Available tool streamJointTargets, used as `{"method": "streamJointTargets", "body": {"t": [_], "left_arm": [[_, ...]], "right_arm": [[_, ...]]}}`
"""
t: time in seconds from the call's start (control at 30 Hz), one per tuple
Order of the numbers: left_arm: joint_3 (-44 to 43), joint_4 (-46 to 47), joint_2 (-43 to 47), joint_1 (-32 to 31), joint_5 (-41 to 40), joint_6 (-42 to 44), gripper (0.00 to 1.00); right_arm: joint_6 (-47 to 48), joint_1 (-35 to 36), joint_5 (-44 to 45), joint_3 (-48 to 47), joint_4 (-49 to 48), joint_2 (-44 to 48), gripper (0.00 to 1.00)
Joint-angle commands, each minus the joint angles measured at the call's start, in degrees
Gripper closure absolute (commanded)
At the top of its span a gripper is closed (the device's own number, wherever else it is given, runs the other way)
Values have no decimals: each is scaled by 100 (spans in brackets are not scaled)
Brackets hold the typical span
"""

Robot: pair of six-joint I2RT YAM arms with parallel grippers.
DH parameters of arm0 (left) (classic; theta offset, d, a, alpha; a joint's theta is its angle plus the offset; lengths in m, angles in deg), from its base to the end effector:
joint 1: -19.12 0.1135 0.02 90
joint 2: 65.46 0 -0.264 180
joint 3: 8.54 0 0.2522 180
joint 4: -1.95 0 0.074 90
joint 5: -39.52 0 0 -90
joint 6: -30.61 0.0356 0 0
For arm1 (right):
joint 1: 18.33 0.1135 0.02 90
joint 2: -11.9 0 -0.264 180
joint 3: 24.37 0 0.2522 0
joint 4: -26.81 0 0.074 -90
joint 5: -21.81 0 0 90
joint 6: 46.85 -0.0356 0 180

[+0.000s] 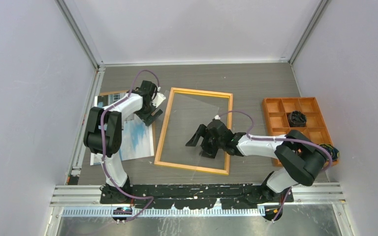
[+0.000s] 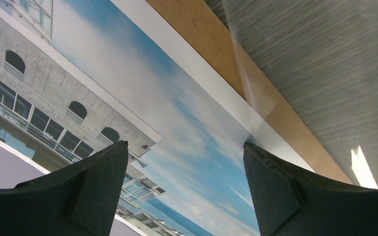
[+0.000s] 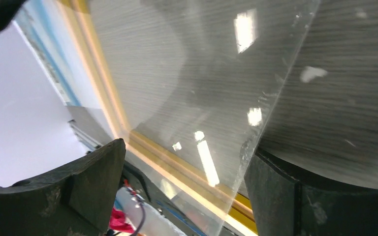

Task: Put the photo into the frame

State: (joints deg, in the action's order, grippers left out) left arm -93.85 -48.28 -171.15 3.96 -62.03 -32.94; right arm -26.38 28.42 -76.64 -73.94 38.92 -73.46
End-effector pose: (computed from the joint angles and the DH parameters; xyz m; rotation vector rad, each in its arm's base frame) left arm 0.3532 -0.0883 0.1771 0.9515 2.6408 0.3296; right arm 0.1856 0.2049 0.1481 0.4585 2.6651 0.9890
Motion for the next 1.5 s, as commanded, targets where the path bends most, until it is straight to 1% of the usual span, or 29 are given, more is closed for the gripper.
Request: {"method": "streamJointTargets", "body": {"t": [0.0, 0.17, 0.33, 0.43, 0.53, 0.57, 0.63, 0.7, 0.73, 0.8, 0.87, 0.9, 0.93, 1.0, 1.03, 1.13, 1.2, 1.3, 1.4, 1.47], "left_arm": [[-181, -201, 128, -64, 70, 62, 11], [-100, -226, 124, -124, 74, 87, 12], [-108, -245, 73, -158, 48, 116, 12], [-156, -293, 49, -176, 30, 123, 12], [-174, -314, 53, -181, 25, 140, 12], [-192, -331, 49, -181, 27, 140, 12], [-209, -395, 56, -181, 44, 141, 11], [-231, -438, 85, -181, 65, 140, 11], [-259, -468, 100, -181, 65, 143, 11], [-370, -583, 137, -181, 65, 136, 11], [-517, -733, 200, -159, 124, 120, 9], [-606, -820, 232, -135, 161, 96, 9], [-709, -860, 267, -119, 188, 65, 8], [-938, -1016, 308, -35, 253, -18, 6], [-1068, -1071, 313, 13, 291, -64, 5], [-1325, -1136, 328, 131, 350, -145, 4], [-1413, -1118, 338, 176, 347, -190, 3], [-1481, -1083, 308, 205, 300, -247, 2], [-1511, -1082, 271, 215, 294, -300, 0], [-1484, -1056, 248, 215, 298, -315, 0]], "right_arm": [[-378, 54, 418, 494, -859, -573, 9], [-850, 50, 717, 1117, -2399, -627, 6], [-998, 54, 827, 1624, -4077, -695, 17], [-1114, 50, 827, 1852, -5297, -999, 28], [-1140, 50, 827, 1879, -6126, -1405, 44], [-1152, 44, 827, 1886, -6346, -1528, 47], [-1182, 32, 827, 1895, -6609, -1708, 61], [-1147, -16, 804, 1859, -6596, -1739, 79], [-1115, -66, 747, 1858, -6583, -1727, 85], [-1035, -208, 570, 1829, -6370, -1599, 93], [-805, -366, 410, 1771, -5803, -1273, 98], [-602, -431, 372, 1688, -5073, -937, 99], [-338, -475, 359, 1575, -4612, -611, 99], [313, -514, 482, 1191, -2768, 38, 99], [606, -535, 604, 991, -2051, 323, 99], [1363, -637, 971, 473, -445, 926, 99], [1820, -710, 955, 148, 382, 1025, 99], [2196, -956, 190, -193, 957, 849, 99], [2217, -1254, -458, -163, 849, 686, 99], [2216, -1380, -671, -136, 747, 662, 99]]}}
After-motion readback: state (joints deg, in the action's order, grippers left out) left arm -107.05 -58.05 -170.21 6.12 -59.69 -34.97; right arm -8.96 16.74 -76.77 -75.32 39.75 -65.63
